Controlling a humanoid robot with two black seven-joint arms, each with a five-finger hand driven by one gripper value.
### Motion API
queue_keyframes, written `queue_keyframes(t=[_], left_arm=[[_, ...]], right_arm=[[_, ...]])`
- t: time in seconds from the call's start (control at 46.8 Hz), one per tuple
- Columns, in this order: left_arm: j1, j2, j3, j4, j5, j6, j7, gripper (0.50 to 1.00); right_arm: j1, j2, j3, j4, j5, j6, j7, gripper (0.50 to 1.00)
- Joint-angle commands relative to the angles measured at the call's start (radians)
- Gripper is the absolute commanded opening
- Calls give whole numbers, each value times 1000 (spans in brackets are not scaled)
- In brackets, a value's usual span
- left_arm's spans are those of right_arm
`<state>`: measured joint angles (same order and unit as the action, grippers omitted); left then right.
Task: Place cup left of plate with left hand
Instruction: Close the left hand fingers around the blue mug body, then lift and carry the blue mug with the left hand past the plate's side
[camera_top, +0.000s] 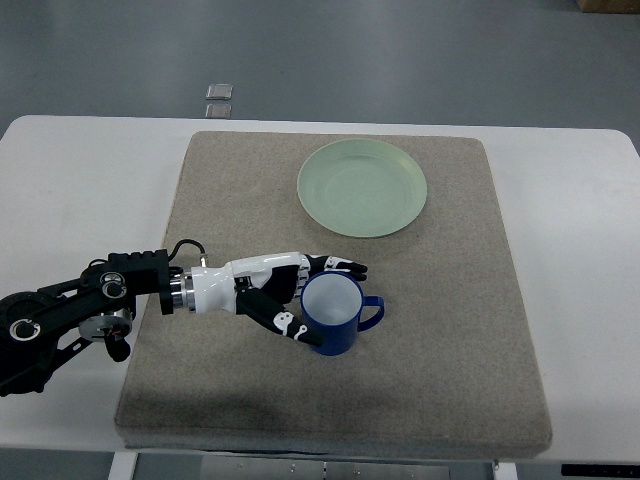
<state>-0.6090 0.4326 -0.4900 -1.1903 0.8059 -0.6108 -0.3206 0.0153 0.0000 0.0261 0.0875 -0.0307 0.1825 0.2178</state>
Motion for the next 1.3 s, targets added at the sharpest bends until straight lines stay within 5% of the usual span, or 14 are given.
queue_keyframes(t=[0.0, 0.171, 0.513, 1.048, 1.283], left_arm=[[0, 0, -1, 0, 9, 0, 0, 979], [0, 0, -1, 0, 9, 0, 0, 928], [0, -14, 1, 1, 10, 0, -5, 647], [0, -14, -12, 8, 9, 0, -9, 649], [-2, -20, -12, 11, 7, 0, -9, 608]], right_arm=[[0, 0, 0, 0, 0, 0, 0, 932], [0, 0, 0, 0, 0, 0, 0, 932], [0, 0, 0, 0, 0, 0, 0, 932], [0, 0, 0, 0, 0, 0, 0, 932], [0, 0, 0, 0, 0, 0, 0, 932]])
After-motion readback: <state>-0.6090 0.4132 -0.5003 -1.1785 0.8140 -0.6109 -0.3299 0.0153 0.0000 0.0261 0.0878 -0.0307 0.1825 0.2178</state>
